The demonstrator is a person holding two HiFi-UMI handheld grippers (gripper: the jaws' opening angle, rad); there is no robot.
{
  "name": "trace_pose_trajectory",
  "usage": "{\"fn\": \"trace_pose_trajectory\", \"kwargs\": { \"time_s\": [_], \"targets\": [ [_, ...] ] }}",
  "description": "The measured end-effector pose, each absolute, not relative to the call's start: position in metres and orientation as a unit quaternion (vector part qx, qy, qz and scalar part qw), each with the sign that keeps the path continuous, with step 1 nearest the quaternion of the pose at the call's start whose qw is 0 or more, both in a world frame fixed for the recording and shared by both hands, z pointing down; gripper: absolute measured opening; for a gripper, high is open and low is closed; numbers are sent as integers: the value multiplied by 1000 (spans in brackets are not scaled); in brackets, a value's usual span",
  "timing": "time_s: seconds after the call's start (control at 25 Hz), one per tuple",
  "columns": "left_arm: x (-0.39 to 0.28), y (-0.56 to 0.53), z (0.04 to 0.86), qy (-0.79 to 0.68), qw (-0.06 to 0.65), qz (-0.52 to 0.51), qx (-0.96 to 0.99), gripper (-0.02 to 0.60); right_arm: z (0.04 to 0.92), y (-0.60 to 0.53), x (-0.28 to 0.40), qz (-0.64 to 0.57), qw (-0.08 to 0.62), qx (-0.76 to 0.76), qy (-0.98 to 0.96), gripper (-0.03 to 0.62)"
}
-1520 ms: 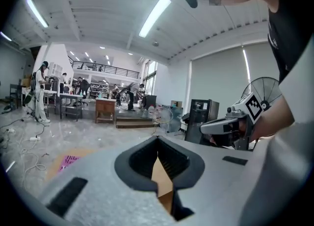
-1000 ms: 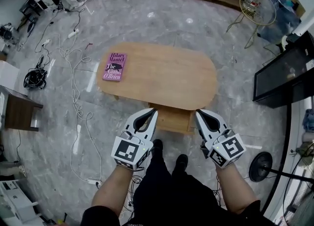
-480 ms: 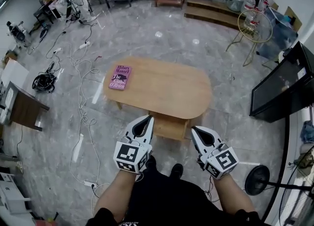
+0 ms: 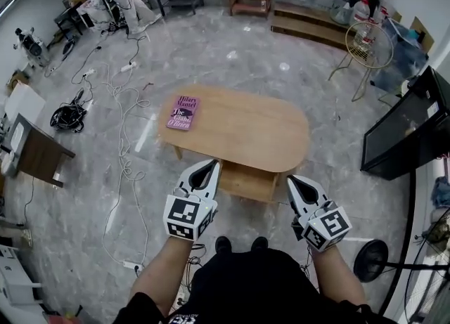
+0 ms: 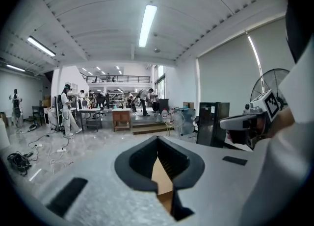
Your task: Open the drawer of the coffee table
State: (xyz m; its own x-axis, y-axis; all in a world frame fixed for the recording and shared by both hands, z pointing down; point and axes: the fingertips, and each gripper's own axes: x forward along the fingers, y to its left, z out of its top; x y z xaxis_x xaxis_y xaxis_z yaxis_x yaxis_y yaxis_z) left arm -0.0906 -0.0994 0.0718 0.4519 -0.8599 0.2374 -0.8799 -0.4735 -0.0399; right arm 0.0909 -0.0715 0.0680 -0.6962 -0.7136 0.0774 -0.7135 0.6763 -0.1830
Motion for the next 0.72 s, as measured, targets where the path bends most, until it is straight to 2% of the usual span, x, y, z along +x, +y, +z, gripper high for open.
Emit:
{"fn": "trace_pose_trajectory", "kwargs": {
  "time_s": [0.32, 0.56, 0.72],
  "targets": [
    [-155, -122, 7, -529, 20, 72, 845, 2, -11, -108, 57, -22, 8, -391, 920, 3],
    [-209, -133, -51, -585, -12, 3, 811, 1, -82, -130, 60, 2, 69, -407, 911, 3],
    [-210, -122, -41, -591, -25, 40, 805, 0, -90, -118, 77, -23, 103, -422, 901, 3]
  ]
}}
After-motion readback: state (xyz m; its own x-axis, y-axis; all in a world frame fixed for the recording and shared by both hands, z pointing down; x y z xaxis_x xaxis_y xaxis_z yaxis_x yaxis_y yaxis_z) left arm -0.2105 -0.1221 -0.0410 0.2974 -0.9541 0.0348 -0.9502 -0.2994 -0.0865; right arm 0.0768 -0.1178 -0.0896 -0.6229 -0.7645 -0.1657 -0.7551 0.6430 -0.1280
